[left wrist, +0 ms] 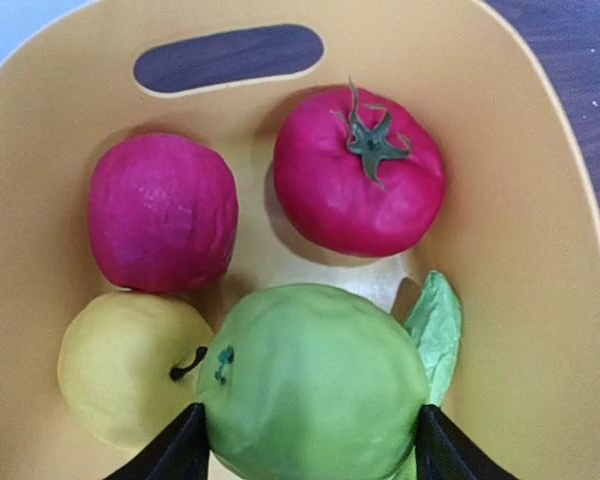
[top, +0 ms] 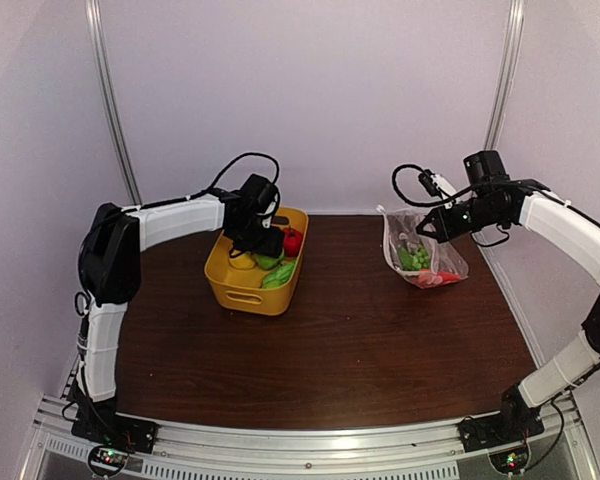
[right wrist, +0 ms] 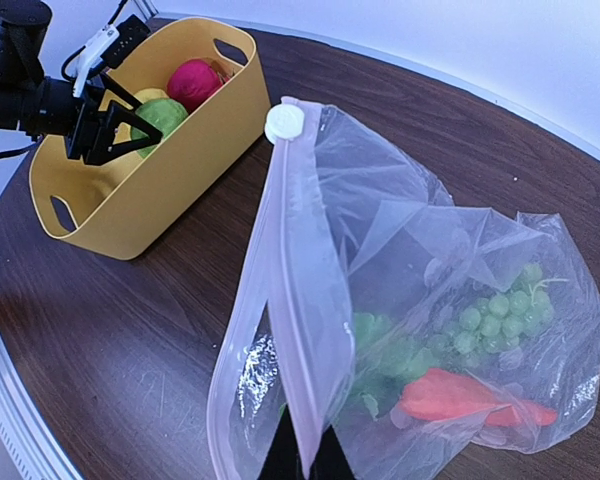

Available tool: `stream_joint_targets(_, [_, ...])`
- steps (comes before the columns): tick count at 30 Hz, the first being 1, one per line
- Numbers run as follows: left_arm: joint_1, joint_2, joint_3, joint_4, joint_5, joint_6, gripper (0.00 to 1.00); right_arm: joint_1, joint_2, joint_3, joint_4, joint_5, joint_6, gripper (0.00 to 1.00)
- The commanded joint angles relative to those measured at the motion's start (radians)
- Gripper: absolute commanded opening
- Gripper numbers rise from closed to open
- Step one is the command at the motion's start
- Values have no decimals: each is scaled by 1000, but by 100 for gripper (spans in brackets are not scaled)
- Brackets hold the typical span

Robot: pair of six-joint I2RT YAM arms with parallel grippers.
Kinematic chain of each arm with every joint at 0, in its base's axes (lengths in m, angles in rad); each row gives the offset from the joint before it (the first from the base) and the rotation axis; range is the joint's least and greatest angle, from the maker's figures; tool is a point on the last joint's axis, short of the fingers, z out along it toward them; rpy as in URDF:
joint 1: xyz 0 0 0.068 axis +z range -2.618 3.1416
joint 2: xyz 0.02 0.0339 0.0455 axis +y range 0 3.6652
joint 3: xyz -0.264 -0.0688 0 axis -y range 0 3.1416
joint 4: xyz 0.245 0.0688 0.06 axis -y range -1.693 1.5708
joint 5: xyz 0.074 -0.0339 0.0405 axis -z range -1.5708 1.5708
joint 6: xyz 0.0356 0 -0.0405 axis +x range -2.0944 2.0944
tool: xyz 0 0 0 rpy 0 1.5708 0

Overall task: Place the food in the zip-top bag and seal the zipper
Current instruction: Pick up the fake fruit from the bin, then place the fake fruit in the zipper food storage bag.

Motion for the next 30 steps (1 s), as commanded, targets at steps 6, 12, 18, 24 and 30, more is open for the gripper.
stream_joint_targets(6, [4, -198, -74, 74, 50, -23, 54, -2, -44, -10, 2, 11, 3, 0])
stream_joint_targets(12, [-32, -314, -127, 152, 108, -17, 53, -1, -32, 3, 0, 6, 14, 0])
stream_joint_targets(18, [-100, -429, -189, 254, 174, -9, 53, -2, -2, 78, -55, 6, 2, 0])
stream_joint_targets(24, [-186, -530, -295, 398, 269, -3, 53, -1, -11, 128, -49, 10, 13, 0])
stream_joint_targets(30, [-268, -575, -406, 582, 357, -14, 53, -2, -36, 102, -56, 18, -4, 0])
